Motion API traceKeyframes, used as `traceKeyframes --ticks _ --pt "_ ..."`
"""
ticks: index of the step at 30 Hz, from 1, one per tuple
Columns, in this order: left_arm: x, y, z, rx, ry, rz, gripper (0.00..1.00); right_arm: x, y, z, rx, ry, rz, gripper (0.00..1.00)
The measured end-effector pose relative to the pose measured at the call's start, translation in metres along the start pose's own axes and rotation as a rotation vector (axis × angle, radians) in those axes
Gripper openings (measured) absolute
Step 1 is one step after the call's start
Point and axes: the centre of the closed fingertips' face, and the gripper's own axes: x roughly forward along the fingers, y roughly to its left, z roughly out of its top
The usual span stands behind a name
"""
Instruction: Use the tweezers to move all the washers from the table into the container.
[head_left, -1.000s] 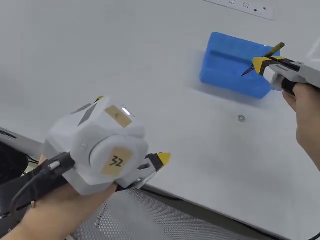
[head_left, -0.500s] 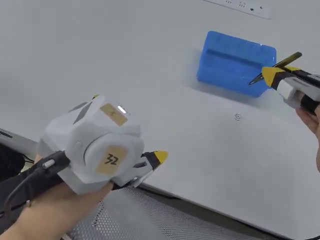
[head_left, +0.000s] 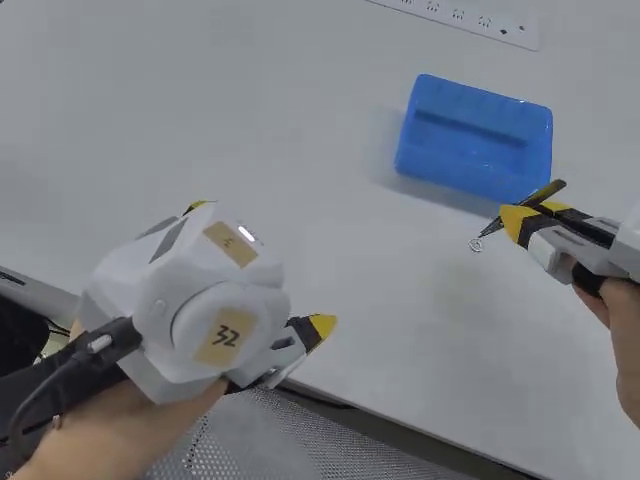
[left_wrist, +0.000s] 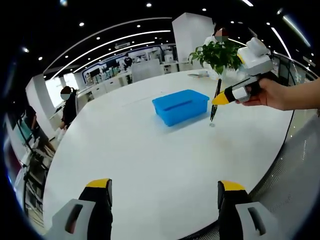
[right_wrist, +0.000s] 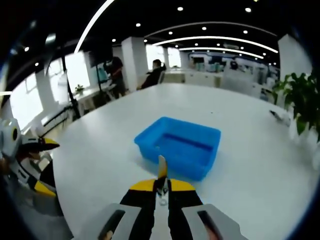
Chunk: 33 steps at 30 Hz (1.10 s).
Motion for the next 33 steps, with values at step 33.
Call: traceKeyframes --ticks 33 --pt "0.000 0.000 -0.002 0.011 0.010 0.003 0.89 0.008 0.001 -0.007 -0.092 0.015 -0.030 0.02"
